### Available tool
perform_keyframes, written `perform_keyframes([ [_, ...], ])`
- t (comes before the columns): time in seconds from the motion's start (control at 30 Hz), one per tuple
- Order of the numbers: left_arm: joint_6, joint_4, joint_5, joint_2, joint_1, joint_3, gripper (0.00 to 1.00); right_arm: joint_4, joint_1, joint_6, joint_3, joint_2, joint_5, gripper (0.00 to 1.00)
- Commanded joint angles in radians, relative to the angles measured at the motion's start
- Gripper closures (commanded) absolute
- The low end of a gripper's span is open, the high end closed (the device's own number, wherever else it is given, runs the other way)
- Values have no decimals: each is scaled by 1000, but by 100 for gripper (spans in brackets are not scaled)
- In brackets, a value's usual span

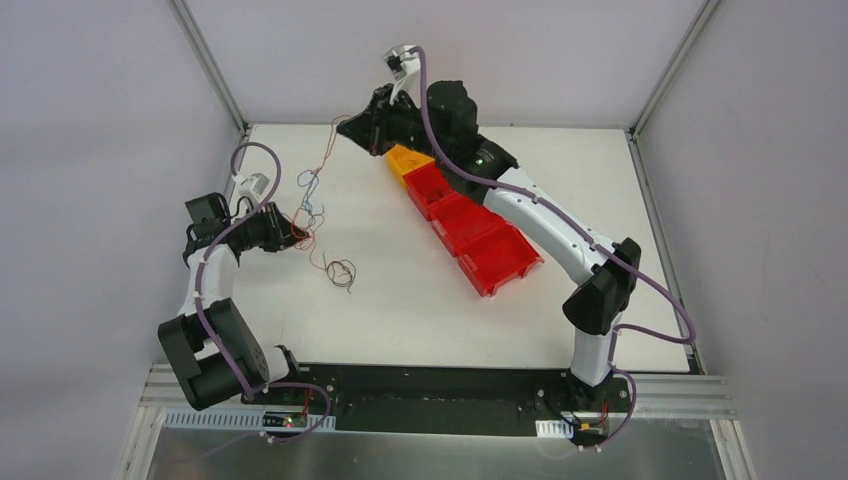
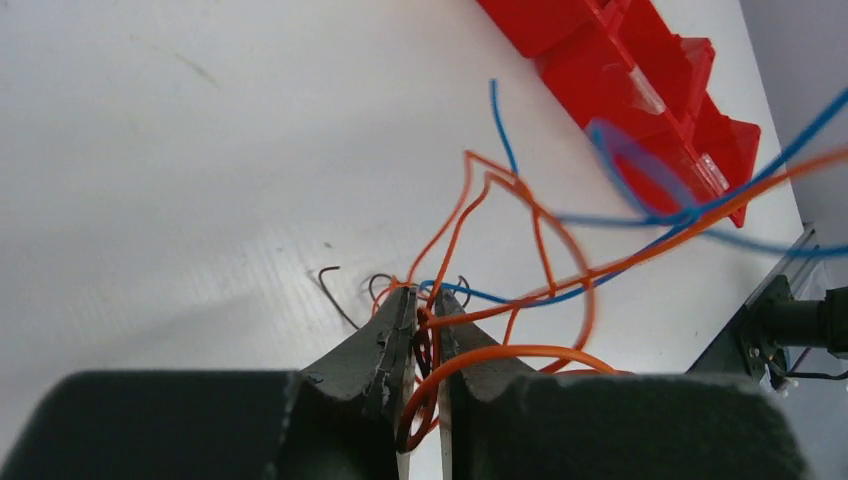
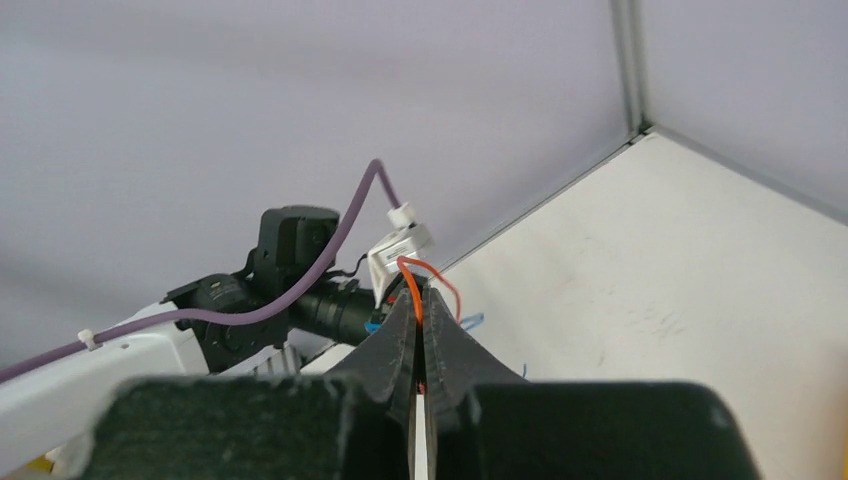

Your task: Untangle the cables

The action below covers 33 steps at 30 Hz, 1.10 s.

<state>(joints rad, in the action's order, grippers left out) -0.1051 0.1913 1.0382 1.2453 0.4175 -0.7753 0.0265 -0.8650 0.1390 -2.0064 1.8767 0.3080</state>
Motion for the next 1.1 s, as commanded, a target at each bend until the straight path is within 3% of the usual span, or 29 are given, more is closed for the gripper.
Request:
perform_keyframes([
  [0.0, -131, 121, -15, 42, 42, -26, 85, 67, 49, 19, -80, -92, -84, 100],
  [0.27, -248, 206, -137, 107, 62, -34, 86, 88, 125, -20, -181, -121, -168, 100],
  [0.37, -269, 223, -159, 134, 81, -39, 100, 83, 147, -14, -231, -123, -156, 100],
  [0.57, -287, 254, -225, 171, 130, -66, 100, 79, 170, -18, -253, -142, -157, 100],
  [0.73, -276, 269, -366, 260, 177, -135, 100, 81, 185, -13, -302, -139, -167, 100],
  [0.83, -359, 304, -424, 291, 202, -168, 100, 57, 188, -5, -339, -133, -147, 100],
  [0.97, -480, 425, -268, 232, 214, -188, 100, -35, 185, 130, -217, -169, -21, 100],
  [1.07, -452, 504, -122, 162, 214, -224, 100, -95, 162, 300, 25, -210, 156, 100],
])
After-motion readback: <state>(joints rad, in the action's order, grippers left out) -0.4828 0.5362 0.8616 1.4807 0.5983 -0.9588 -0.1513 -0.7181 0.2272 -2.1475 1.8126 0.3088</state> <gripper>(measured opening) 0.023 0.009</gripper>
